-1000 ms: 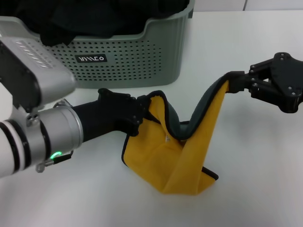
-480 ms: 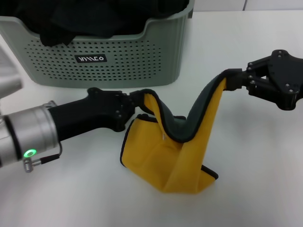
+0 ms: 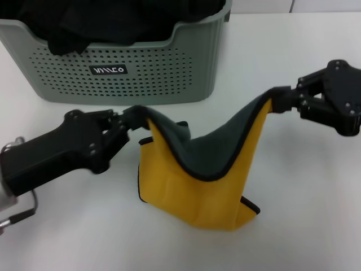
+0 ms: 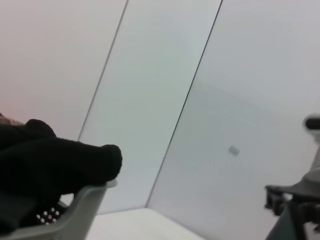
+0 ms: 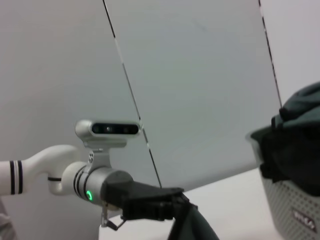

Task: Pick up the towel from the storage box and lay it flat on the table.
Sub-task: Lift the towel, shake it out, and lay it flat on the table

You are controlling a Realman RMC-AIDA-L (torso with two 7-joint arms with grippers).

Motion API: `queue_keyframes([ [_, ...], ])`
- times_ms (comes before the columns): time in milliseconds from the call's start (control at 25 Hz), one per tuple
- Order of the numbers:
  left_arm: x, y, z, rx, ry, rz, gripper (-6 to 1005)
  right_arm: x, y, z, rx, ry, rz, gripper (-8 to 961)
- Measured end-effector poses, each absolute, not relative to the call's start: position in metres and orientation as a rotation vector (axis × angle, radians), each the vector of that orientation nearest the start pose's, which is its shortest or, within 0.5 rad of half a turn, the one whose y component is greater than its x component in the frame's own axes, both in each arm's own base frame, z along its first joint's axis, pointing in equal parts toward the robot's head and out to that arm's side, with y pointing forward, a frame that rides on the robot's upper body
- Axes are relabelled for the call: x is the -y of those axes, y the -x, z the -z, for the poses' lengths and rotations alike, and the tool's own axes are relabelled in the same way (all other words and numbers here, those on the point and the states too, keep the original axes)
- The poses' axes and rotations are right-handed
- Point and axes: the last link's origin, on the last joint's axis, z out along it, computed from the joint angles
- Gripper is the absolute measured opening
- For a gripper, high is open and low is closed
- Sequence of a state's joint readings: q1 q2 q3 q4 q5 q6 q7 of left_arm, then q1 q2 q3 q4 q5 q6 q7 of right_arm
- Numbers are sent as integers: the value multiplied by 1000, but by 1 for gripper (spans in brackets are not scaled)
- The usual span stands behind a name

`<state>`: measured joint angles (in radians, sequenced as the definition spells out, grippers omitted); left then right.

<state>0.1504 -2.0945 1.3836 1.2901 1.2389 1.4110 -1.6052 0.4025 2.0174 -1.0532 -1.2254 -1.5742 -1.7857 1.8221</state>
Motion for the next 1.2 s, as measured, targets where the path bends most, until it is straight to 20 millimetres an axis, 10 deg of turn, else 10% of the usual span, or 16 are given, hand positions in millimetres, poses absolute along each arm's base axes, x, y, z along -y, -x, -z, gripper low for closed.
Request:
queue_keyframes([
  [400,-192,257,-54,736,2415,1486,46,-264,-153,-72,-282,3025,-802,62],
  [1200,-119,256,-64,632,2488,1535,48,-207,-153,-82,-136,3250,-992,64],
])
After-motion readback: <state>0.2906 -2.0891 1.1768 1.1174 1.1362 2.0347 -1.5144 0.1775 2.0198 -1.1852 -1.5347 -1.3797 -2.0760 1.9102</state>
